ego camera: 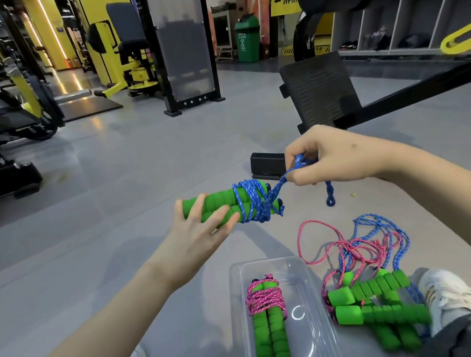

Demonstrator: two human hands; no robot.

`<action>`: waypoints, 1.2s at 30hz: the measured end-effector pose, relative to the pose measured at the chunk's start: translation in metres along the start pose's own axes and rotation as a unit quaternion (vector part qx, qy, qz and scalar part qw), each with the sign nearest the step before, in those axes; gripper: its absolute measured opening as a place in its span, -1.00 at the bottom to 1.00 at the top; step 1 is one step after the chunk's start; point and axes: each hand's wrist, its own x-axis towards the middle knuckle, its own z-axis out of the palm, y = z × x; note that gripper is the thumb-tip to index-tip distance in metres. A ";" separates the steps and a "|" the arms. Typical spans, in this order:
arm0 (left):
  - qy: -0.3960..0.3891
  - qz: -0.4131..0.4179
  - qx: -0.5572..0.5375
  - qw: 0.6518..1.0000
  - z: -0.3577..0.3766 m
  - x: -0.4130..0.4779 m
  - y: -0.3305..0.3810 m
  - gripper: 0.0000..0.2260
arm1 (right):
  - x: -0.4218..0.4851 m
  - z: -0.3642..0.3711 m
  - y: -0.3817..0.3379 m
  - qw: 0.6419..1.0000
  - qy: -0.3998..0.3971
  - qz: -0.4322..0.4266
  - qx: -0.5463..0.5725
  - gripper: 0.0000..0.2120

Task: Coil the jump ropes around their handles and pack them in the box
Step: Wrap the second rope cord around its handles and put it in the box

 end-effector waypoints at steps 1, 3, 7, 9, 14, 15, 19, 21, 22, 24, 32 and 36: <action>0.008 0.014 -0.003 1.000 -0.002 -0.001 0.001 -0.43 | 0.000 -0.001 0.002 1.000 0.004 -0.005 0.018 -0.84; 0.043 0.047 -0.007 0.998 -0.006 -0.002 0.006 -0.49 | 0.000 -0.004 0.007 0.998 0.014 -0.014 0.066 -0.78; 0.137 0.075 -0.038 0.987 -0.025 0.007 0.025 -0.65 | 0.003 -0.006 0.026 0.980 0.044 0.014 0.192 -0.58; 0.182 0.070 -0.060 0.979 -0.036 0.018 0.031 -0.68 | 0.003 -0.006 0.037 0.967 0.036 0.021 0.250 -0.62; 0.248 0.046 -0.086 0.964 -0.049 0.034 0.033 -0.65 | -0.008 -0.010 0.065 0.928 0.032 0.065 0.365 -0.60; 0.254 0.044 -0.088 0.962 -0.050 0.035 0.032 -0.64 | -0.010 -0.009 0.069 0.913 0.027 0.080 0.398 -0.59; 0.275 0.036 -0.089 0.957 -0.052 0.041 0.033 -0.63 | -0.007 0.016 0.073 0.855 0.054 0.153 0.493 -0.67; 0.279 0.015 -0.092 0.956 -0.054 0.042 0.032 -0.66 | -0.004 0.029 0.080 0.836 0.091 0.199 0.503 -0.75; 0.275 0.002 -0.095 0.957 -0.053 0.042 0.031 -0.66 | -0.004 0.035 0.080 0.819 0.114 0.216 0.519 -0.78; 0.258 -0.021 -0.104 0.960 -0.048 0.042 0.026 -0.63 | -0.005 0.044 0.079 0.761 0.188 0.246 0.571 -0.76; 0.209 -0.089 -0.106 0.968 -0.024 0.033 0.021 -0.36 | 0.007 0.056 0.046 0.685 0.113 0.139 0.706 -0.56; 0.180 -0.082 -0.071 0.978 -0.021 0.030 0.014 -0.42 | 0.007 0.056 0.041 0.791 0.103 0.119 0.592 -0.50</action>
